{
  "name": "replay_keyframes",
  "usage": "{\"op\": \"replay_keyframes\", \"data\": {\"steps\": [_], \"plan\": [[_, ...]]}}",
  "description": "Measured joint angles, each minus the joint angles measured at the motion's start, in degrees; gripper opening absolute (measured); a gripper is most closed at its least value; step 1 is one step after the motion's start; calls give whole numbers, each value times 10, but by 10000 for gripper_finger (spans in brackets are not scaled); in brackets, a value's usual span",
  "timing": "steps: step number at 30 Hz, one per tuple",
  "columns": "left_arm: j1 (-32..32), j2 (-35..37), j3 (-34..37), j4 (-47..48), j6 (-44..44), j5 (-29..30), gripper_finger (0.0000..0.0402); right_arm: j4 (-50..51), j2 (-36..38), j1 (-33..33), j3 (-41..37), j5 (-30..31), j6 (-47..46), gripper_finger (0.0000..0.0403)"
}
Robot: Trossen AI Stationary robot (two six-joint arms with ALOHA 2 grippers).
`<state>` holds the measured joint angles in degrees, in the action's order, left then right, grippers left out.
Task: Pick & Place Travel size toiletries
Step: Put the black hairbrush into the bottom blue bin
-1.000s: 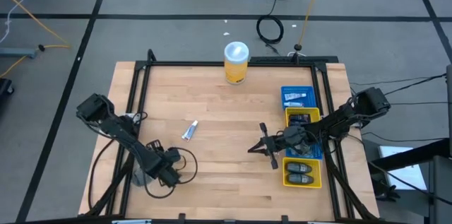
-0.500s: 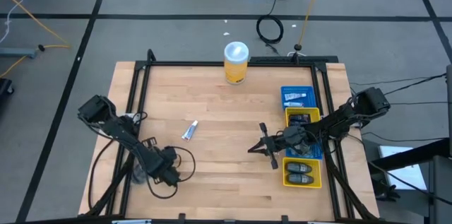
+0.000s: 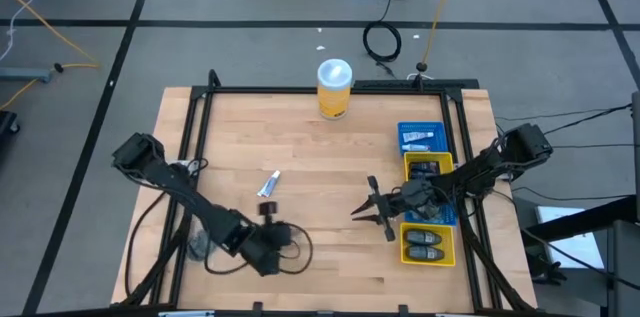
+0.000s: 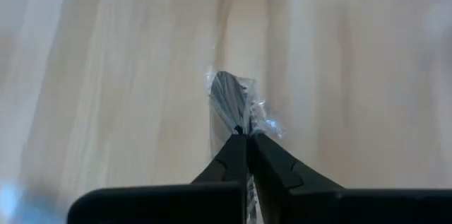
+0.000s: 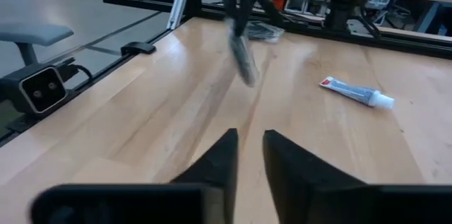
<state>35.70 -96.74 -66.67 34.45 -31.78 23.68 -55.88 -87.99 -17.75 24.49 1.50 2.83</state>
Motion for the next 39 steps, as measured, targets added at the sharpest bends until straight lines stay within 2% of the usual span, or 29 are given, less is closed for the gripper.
{"op": "replay_keyframes", "data": {"steps": [4,8,12,16,20,24,26,34,39], "plan": [[-31,-11,0,-167,127,2,13,1,0,-7,1,0,-2,122],[-62,-30,0,-269,222,-3,4,1,0,-16,9,0,-2,182],[-93,-54,0,-328,260,-16,9,0,0,-19,18,2,-2,221],[-119,-71,0,-362,275,-15,19,6,0,-19,19,21,-5,229],[-138,-81,0,-392,276,-16,20,21,0,-18,19,33,-3,214],[-151,-81,0,-396,265,-16,21,17,0,-19,19,45,0,182],[-153,-81,0,-396,259,-15,21,17,0,-19,19,62,3,157],[-153,-78,0,-403,275,-16,22,23,0,-19,19,63,13,24],[-137,-43,0,-340,276,3,22,75,23,-22,19,64,-14,32]]}}
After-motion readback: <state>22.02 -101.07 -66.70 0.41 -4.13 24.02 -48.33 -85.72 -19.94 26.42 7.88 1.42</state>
